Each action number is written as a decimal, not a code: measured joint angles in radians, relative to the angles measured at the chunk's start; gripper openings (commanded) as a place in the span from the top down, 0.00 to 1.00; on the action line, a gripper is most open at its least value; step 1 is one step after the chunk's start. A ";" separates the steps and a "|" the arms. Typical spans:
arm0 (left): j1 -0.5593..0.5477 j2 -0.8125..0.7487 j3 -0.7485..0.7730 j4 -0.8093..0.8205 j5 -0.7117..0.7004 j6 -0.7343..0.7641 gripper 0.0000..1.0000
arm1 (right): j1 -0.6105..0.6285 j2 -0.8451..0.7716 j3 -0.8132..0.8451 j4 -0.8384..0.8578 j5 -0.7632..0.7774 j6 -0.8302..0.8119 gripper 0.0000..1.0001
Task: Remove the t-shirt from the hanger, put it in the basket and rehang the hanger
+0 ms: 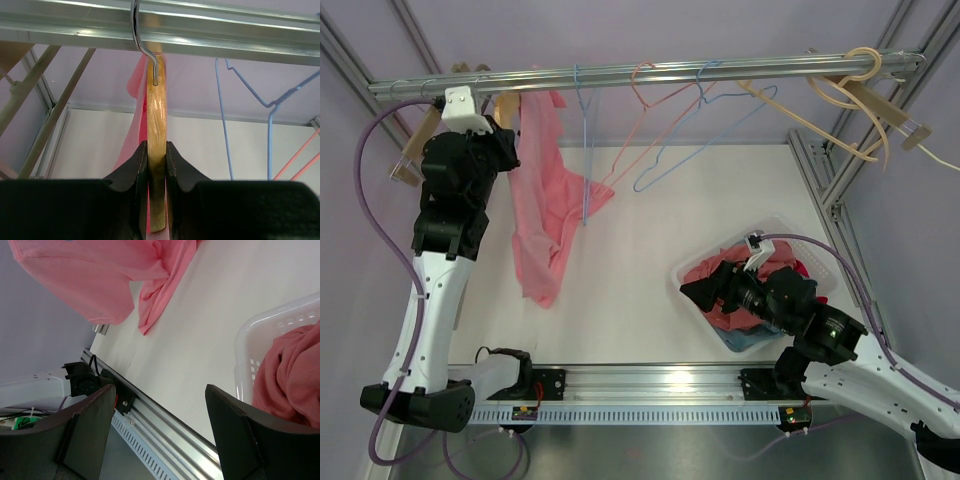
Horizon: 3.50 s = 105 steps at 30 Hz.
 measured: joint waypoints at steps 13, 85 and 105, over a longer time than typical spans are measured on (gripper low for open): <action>0.000 -0.318 -0.267 -0.030 0.055 -0.164 1.00 | 0.272 0.253 0.052 0.156 0.049 -0.029 0.18; -0.048 -0.571 0.434 -0.390 0.164 -0.328 1.00 | 1.111 1.178 0.924 -0.127 0.604 -0.168 1.00; -0.228 -0.413 0.639 -0.429 0.113 -0.306 1.00 | 1.203 1.135 0.957 -0.506 0.800 0.143 1.00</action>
